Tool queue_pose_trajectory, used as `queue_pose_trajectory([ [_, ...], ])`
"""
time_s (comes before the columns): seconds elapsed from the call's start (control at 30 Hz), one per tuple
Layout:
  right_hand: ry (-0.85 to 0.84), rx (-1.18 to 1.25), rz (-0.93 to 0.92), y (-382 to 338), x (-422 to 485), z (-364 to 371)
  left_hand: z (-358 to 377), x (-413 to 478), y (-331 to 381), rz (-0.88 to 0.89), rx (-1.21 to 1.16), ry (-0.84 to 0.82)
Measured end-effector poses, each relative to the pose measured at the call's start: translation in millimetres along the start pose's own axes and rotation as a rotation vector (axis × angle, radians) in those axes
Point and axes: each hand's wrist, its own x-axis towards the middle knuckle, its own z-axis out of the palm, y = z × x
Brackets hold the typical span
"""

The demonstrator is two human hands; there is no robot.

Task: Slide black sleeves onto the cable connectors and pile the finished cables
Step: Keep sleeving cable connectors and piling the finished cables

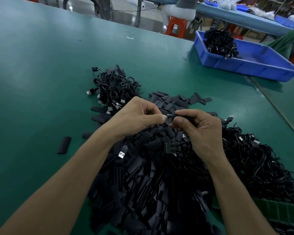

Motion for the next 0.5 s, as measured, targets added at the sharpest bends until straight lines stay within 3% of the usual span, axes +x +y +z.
queue_pose_trajectory([
  [0.5,0.017,-0.038,0.013,2.0,-2.1,4.6,4.5,1.8,-5.7,-0.061,-0.054,0.021],
])
